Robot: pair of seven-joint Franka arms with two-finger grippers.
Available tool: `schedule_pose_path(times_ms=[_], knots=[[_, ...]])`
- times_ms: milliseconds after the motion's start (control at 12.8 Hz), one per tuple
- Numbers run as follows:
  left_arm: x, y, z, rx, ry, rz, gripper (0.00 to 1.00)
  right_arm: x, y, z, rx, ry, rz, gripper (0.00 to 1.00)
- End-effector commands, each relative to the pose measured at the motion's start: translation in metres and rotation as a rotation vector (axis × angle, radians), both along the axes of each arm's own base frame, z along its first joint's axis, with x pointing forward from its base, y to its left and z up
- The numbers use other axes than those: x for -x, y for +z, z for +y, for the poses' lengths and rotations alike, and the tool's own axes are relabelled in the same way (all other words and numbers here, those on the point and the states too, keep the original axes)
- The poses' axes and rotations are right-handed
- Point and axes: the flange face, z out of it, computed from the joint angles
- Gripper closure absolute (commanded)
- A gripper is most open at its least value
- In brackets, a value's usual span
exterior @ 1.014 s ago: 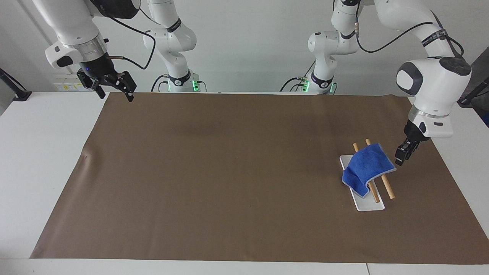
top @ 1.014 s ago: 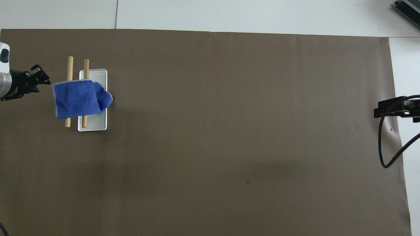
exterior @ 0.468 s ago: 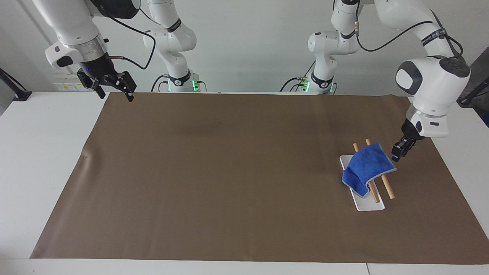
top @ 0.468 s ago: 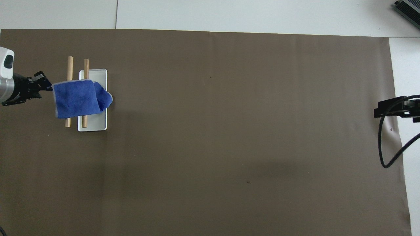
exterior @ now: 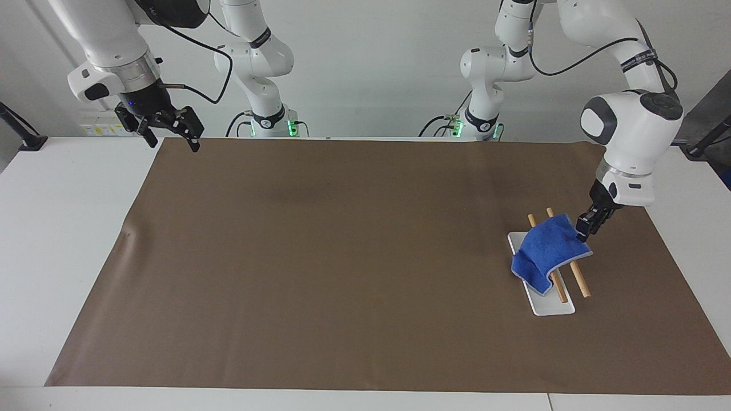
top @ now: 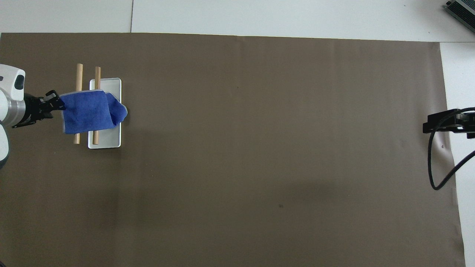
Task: Right arm passes towel to left arm to hang
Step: 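Open the left gripper and release the towel on the rack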
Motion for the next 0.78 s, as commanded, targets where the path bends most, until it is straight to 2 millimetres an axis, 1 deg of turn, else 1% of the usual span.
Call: schedule_pose_path(times_ms=[0, 78, 234, 468, 702], knots=[[-0.002, 0.018, 0.003, 0.027, 0.022, -0.053, 0.55, 0.006, 0.0, -0.001, -0.02, -0.009, -0.011, 0.0], [-0.007, 0.024, 0.007, 0.029, 0.028, -0.06, 0.55, 0.006, 0.0, -0.001, -0.021, -0.009, -0.011, 0.0], [-0.015, 0.035, 0.007, 0.025, 0.015, -0.034, 0.55, 0.006, 0.0, -0.001, -0.021, -0.009, -0.011, 0.0], [-0.028, 0.058, 0.005, 0.019, -0.011, 0.041, 0.55, 0.006, 0.0, -0.001, -0.021, -0.009, -0.011, 0.0], [-0.034, 0.082, 0.0, 0.012, -0.022, 0.117, 0.56, 0.006, 0.0, -0.001, -0.02, -0.009, -0.011, 0.0]])
